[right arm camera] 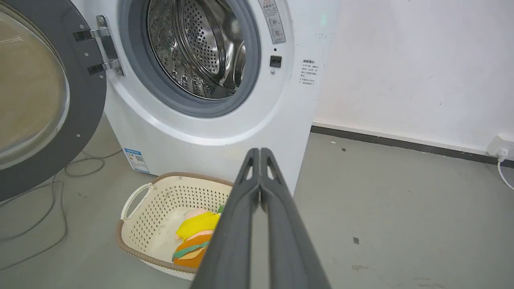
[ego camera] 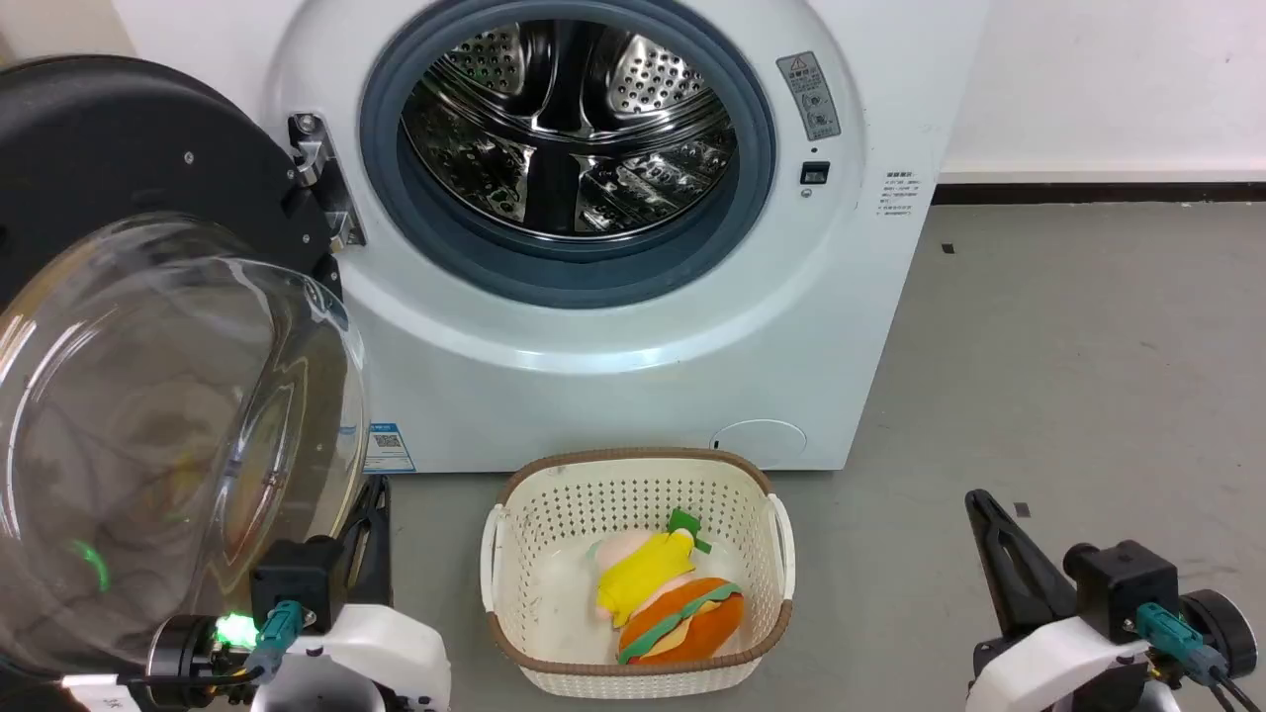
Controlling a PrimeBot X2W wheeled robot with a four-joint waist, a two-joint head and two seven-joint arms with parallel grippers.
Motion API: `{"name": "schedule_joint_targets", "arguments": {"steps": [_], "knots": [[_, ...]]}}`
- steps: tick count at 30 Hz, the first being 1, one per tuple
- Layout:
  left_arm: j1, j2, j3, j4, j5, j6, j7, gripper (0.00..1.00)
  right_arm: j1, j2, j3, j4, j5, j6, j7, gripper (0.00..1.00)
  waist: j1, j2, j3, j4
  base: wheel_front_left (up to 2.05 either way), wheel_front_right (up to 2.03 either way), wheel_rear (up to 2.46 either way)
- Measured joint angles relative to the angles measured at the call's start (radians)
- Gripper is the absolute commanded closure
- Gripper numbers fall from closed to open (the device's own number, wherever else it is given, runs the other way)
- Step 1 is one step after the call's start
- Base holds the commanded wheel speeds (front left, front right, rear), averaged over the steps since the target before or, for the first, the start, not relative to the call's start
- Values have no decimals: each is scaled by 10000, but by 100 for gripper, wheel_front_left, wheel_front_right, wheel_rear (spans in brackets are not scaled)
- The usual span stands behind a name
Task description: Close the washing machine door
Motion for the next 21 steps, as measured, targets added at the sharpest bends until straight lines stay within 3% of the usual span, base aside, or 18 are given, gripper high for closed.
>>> {"name": "schedule_joint_targets", "arguments": {"steps": [21], "knots": [[2,0,0,0,0,0,0,100,-8,0,0,0,0,0,0,100,0,1,0,0,0,0,0]]}}
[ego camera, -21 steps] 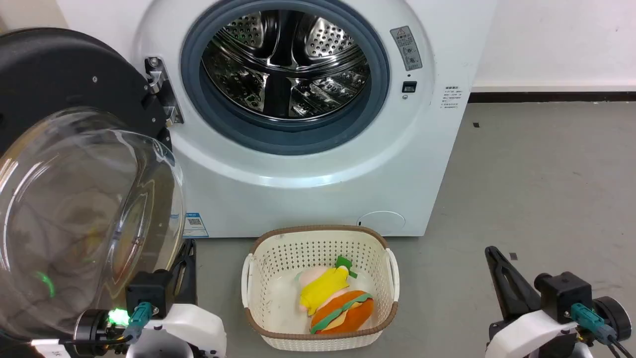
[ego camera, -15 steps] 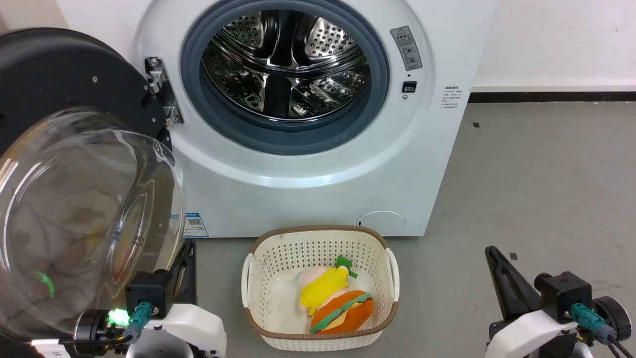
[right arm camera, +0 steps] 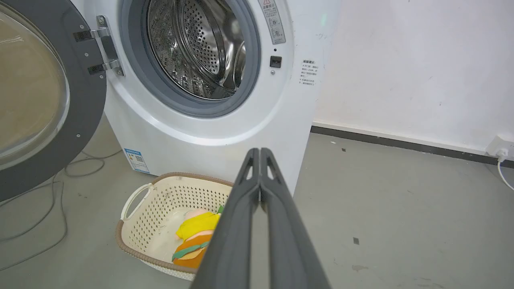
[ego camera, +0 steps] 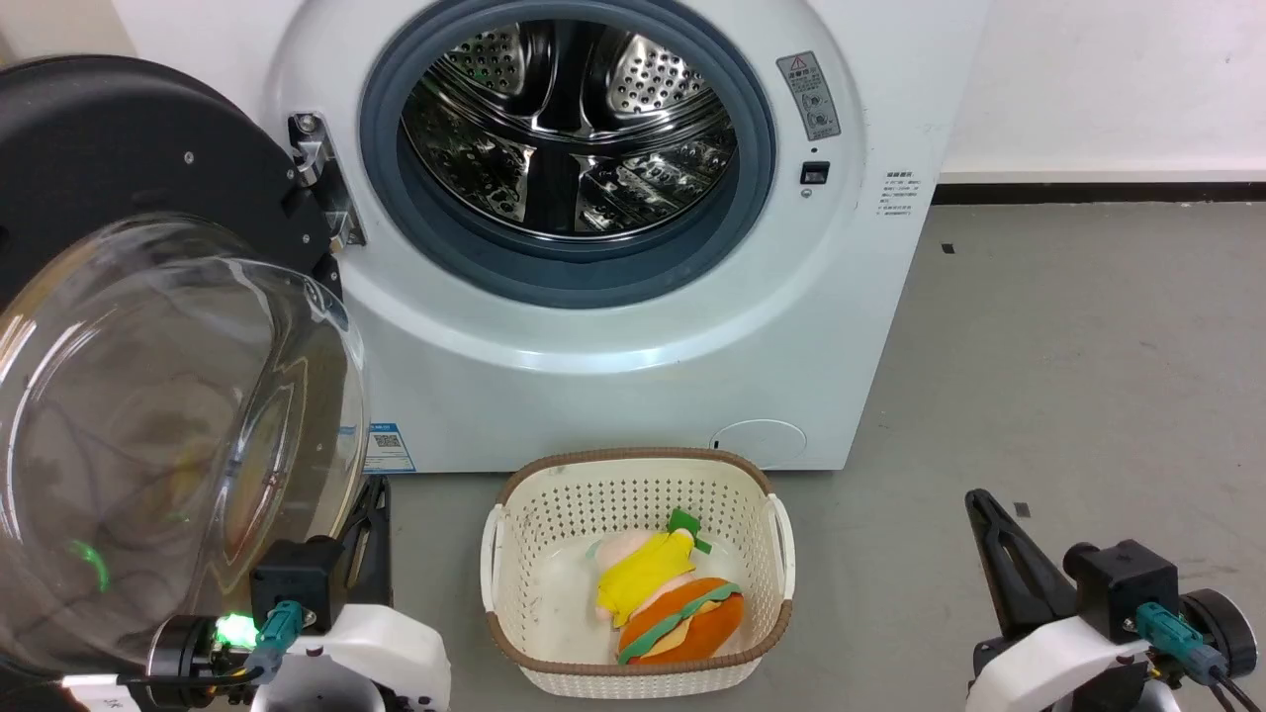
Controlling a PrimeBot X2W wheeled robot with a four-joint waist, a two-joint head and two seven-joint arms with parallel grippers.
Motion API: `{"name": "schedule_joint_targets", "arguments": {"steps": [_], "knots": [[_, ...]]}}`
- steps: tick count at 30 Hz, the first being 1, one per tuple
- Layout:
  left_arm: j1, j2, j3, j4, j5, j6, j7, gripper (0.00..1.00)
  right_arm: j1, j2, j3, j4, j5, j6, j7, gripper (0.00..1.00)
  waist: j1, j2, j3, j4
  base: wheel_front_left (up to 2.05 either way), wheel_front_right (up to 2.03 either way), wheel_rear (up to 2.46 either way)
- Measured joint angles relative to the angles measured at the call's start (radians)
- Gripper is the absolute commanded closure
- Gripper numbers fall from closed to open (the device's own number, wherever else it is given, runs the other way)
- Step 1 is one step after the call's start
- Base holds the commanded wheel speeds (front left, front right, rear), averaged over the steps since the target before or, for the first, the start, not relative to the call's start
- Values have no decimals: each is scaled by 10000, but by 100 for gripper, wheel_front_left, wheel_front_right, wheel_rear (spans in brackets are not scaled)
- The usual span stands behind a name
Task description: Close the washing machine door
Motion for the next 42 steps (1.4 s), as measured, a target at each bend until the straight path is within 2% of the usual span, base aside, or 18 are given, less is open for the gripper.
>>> {"name": "schedule_joint_targets", "arguments": {"steps": [25,26,42], "knots": [[2,0,-6,0,0,0,0,100,0,0,-2,-2,0,0,0,100,0,0,0,0,0,0,0],[1,0,-2,2,0,6,0,0,2,-2,2,0,6,0,0,0,0,0,0,0,0,0,0],[-1,0,-136,-6,-2,284,-199,0,7,-2,-211,-19,128,-2,-207,0,0,0,28,107,0,0,0]]}}
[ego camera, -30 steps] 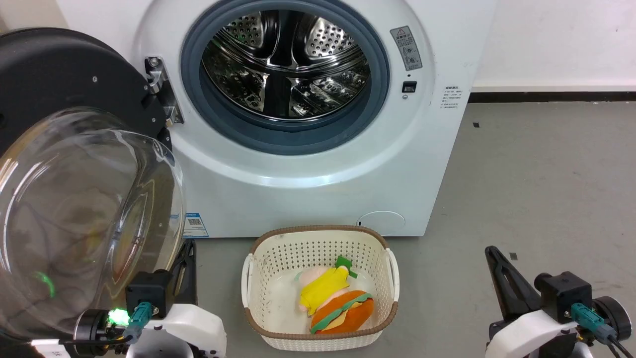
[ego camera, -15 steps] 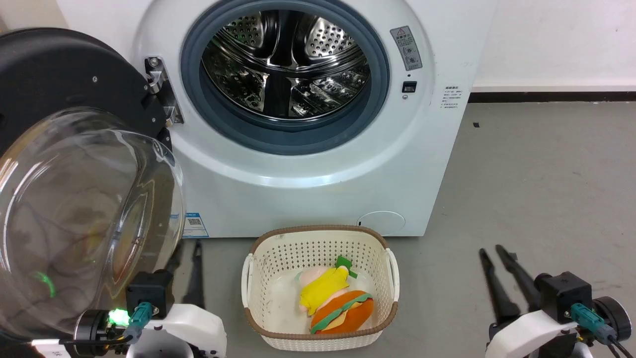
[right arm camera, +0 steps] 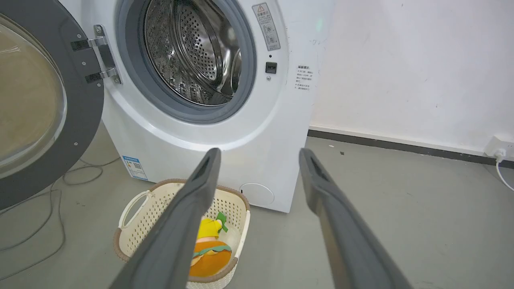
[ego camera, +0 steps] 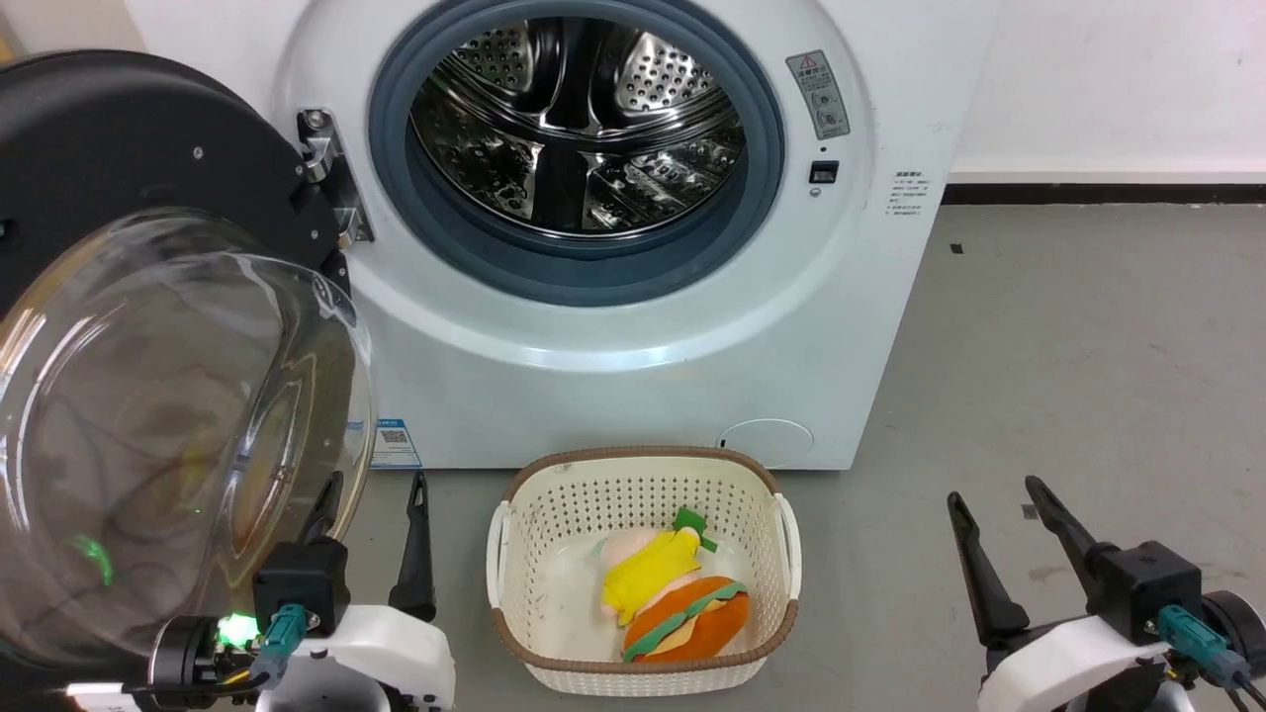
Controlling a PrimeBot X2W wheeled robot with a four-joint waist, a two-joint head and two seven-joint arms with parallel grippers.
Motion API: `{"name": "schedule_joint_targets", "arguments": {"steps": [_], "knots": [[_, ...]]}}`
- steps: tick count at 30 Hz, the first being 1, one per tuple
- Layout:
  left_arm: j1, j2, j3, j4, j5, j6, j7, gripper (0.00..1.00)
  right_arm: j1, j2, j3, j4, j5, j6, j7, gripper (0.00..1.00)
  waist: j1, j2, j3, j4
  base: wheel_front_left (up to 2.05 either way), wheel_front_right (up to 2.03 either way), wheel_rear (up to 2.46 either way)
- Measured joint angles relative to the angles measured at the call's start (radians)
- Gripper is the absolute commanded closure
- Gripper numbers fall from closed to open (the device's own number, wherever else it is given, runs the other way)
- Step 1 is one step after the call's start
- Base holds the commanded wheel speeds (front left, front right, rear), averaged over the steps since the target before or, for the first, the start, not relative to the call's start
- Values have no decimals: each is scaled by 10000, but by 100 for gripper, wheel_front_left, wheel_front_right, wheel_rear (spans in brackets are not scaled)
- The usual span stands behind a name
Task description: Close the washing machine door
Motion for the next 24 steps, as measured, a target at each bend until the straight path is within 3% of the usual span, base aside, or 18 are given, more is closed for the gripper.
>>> {"name": "schedule_joint_targets", "arguments": {"steps": [24], "knots": [[-7,61,639,-1302,-117,535,-529,0,17,0,-44,-65,295,0,-520,0,0,0,155,1360,0,0,0]]}}
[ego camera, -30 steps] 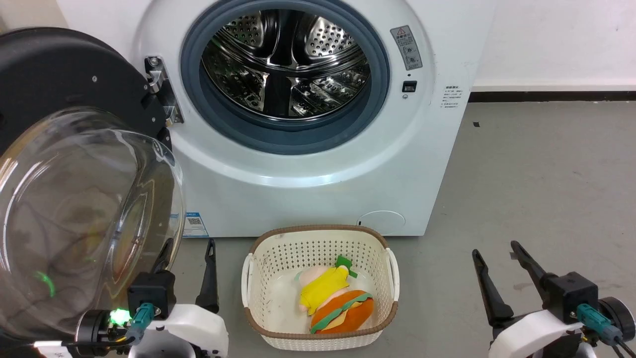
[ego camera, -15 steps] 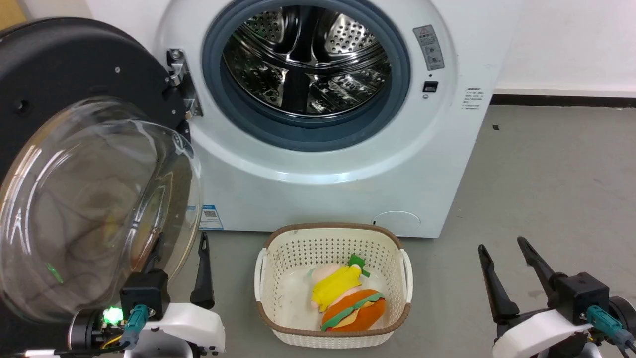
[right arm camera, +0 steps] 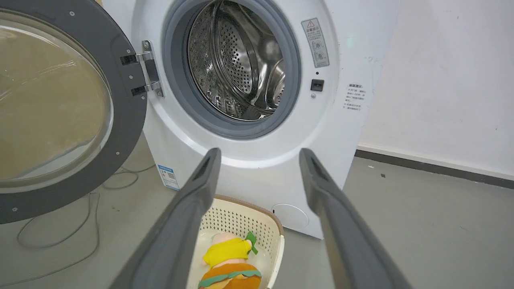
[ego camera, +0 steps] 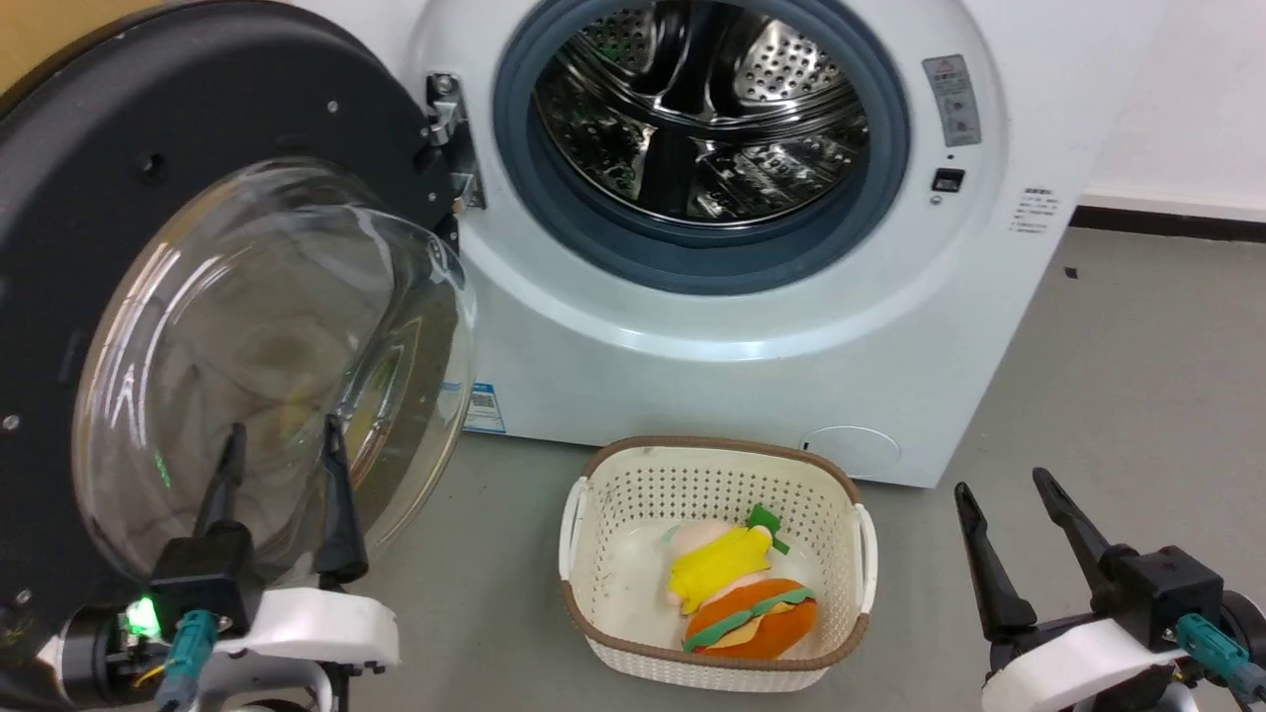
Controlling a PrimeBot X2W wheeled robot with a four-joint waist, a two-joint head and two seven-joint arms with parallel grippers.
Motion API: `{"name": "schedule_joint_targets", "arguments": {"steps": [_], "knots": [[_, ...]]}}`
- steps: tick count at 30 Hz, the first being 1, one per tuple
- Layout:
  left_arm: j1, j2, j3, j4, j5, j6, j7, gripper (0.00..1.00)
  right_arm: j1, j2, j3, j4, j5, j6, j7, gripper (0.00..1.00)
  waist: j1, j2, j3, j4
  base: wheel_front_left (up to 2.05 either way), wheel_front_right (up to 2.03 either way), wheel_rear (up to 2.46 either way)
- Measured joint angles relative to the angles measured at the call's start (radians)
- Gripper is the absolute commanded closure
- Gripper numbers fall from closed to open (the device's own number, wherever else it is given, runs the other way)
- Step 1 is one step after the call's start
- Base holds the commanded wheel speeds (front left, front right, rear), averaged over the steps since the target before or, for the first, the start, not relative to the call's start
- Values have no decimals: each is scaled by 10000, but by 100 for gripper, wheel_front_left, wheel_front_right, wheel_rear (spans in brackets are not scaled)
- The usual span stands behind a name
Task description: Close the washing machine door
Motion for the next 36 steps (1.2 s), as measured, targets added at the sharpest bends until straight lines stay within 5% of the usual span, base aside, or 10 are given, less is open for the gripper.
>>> {"name": "schedule_joint_targets", "arguments": {"steps": [8,25,36], "knots": [[-40,-27,828,-780,-631,-59,-171,0,2,0,-2,90,132,0,-180,0,0,0,44,496,0,0,0],[-1839,-58,4140,-918,-3001,-1434,-525,0,2,0,-27,428,148,0,-525,0,0,0,298,1244,0,0,0],[-2756,1152,4909,1229,-5152,-1524,-221,0,-4,2,-119,523,217,0,-715,0,1,0,501,1737,0,0,0]]}}
